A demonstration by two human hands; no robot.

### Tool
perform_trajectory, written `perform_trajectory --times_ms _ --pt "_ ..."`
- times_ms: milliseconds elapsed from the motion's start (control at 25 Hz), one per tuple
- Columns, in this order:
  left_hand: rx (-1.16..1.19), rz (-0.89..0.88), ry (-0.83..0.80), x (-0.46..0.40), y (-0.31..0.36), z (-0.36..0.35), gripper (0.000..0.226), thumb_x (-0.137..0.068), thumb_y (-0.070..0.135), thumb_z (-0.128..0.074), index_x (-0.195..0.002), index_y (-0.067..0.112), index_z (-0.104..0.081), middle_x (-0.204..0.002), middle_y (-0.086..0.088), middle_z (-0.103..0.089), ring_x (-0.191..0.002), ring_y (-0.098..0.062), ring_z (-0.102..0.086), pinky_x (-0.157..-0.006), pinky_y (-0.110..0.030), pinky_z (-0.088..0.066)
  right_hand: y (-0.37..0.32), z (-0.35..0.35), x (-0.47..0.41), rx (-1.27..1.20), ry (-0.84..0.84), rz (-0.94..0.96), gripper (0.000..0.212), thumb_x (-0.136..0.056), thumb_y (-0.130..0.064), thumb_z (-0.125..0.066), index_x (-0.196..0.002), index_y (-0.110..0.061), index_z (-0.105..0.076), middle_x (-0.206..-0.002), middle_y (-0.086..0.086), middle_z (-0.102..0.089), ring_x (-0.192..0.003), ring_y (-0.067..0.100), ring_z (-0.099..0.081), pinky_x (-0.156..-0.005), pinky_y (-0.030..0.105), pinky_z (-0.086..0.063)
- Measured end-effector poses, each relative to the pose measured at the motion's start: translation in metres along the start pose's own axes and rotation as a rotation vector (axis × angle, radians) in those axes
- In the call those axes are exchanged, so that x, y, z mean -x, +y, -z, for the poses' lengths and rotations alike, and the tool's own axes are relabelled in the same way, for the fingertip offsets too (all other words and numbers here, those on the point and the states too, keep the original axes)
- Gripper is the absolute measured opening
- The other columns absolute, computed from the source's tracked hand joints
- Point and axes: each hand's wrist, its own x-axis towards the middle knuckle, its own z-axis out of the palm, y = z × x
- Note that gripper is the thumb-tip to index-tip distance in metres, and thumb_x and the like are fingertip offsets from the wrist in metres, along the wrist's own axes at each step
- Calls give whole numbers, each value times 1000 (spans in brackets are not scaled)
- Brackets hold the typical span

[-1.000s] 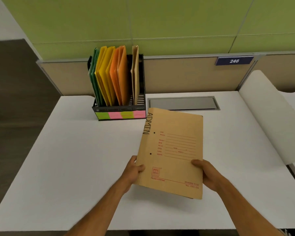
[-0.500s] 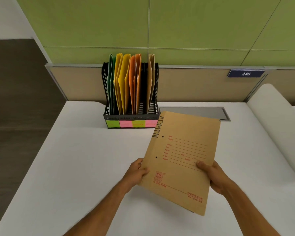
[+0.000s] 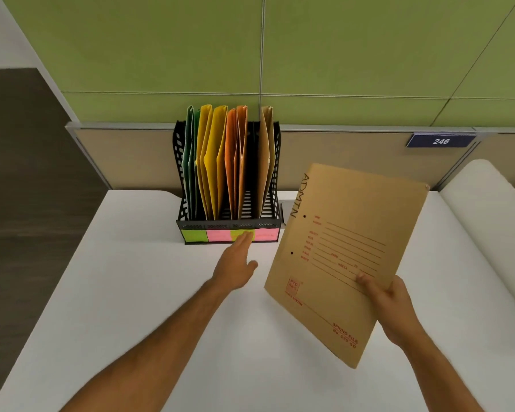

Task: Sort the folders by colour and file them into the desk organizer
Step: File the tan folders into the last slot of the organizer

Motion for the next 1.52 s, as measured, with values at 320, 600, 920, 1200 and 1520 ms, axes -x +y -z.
perform_trajectory --times_ms 320,600,920,1200,1520 --pt "-453 -1 -104 -79 -3 -3 105 -89 16 -70 -160 16 7 -168 -5 15 -155 -28 10 -123 -52 -11 -25 -30 -41 105 172 92 24 -99 -32 -57 -107 -54 -61 -106 -21 -73 -91 9 -74 -66 27 -61" --pt "-542 -28 -122 -85 -21 -14 113 -82 10 -75 -160 16 6 -169 -5 12 -156 -30 6 -121 -54 -18 -38 -45 -61 128 229 157 33 -99 -36 -56 -104 -69 -58 -104 -33 -69 -94 -2 -70 -57 11 -55" --pt "-536 -31 -148 -87 -19 -10 110 -81 9 -74 -160 15 4 -169 -4 9 -156 -30 3 -112 -53 -42 -86 -92 -116 139 267 337 17 -100 -31 -54 -106 -47 -59 -96 -31 -69 -91 -9 -67 -62 6 -52" --pt "-555 -32 -150 -86 -21 -9 111 -80 8 -74 -160 16 3 -169 -5 8 -156 -31 1 -115 -55 -36 -100 -159 -206 267 316 499 35 -103 -30 -49 -122 -4 -63 -106 -1 -65 -91 15 -63 -73 13 -57" --pt "-623 -64 -91 -88 -23 -12 108 -83 16 -75 -160 13 2 -169 -11 3 -155 -34 -1 -124 -49 -11 -58 -223 -247 314 311 433 32 -104 -38 -45 -113 -10 -59 -83 -22 -52 -75 -2 -60 -56 8 -46"
